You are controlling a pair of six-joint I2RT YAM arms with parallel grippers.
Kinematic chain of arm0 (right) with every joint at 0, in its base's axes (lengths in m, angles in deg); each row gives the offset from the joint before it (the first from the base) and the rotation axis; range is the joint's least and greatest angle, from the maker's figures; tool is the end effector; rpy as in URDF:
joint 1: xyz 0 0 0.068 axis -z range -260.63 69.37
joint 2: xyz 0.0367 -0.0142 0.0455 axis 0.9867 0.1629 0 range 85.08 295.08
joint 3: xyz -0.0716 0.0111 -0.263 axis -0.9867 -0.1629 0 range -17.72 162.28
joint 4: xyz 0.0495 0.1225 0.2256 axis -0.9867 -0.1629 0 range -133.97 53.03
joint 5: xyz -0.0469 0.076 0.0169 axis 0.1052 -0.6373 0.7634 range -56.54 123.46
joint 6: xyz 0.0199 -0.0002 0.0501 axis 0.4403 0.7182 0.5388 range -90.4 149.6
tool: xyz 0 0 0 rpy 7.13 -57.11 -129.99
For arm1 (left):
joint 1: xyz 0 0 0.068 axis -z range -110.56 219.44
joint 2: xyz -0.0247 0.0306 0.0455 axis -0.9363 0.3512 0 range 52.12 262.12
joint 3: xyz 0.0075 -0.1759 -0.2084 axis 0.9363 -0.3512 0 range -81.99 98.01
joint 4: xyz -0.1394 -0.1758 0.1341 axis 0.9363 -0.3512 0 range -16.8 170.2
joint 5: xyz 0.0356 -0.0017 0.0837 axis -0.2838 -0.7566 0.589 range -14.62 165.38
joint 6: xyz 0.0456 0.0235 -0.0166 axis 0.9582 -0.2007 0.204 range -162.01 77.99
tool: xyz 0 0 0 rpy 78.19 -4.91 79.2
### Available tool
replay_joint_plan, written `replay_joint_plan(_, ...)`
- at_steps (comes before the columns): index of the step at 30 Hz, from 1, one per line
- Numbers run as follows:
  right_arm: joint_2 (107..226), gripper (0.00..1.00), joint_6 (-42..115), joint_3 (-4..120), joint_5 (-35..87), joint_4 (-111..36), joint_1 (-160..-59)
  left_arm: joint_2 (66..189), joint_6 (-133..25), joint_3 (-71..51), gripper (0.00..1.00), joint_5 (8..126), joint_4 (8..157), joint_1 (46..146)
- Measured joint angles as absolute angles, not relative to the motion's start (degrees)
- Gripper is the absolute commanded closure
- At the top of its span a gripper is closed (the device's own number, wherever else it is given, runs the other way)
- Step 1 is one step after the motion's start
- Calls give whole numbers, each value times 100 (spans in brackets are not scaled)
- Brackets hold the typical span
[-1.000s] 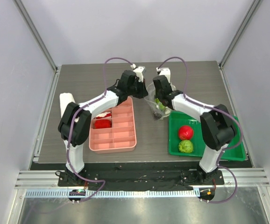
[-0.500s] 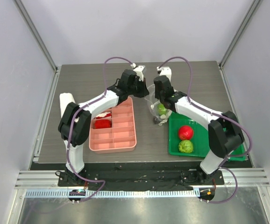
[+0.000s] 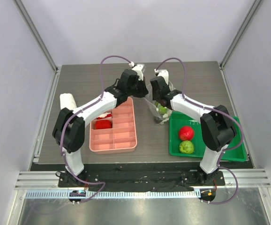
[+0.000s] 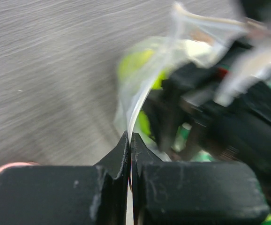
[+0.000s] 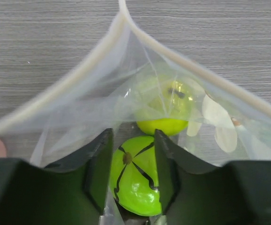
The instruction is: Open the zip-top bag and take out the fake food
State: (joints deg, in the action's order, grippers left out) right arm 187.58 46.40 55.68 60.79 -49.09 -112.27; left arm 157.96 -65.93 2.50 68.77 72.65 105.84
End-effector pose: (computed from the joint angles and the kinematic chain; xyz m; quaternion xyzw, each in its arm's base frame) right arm 0.3490 0.1958 0.2349 -0.0177 0.8902 -0.0315 0.4542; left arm 0.3499 -0.2631 0.2813 0.1226 0.8515 -0.2980 0.4138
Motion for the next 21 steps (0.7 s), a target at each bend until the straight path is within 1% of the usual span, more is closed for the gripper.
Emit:
replay_joint_plan(2, 18795, 49, 4635, 5610, 6077, -4900, -11227, 15667, -6611, 199, 100, 6929, 7239, 10676)
replay_joint_plan(5, 18836, 45, 4629, 5619, 6073, -4907, -11227, 15571, -6608, 142, 100, 7006, 7184, 10776)
replay_joint_plan(7, 18865, 39, 4626, 5623, 6075, -4904, -11227, 15560, -6604, 138, 100, 7060, 7134, 10796)
replay_joint_plan(12, 19007, 38, 4554, 5643, 6075, -4721, -11198, 15567, -6576, 138, 100, 7196, 7005, 10757)
replay_joint_plan(17, 19311, 41, 4454, 5667, 6082, -4369, -11139, 15624, -6545, 138, 100, 7286, 6996, 10724)
replay_joint_plan(20, 19429, 40, 4428, 5669, 6060, -4231, -11056, 15663, -6530, 138, 100, 7305, 6987, 10685)
replay_joint_plan(21, 19466, 38, 4406, 5671, 6038, -4203, -11015, 15665, -6530, 138, 100, 7312, 6989, 10674)
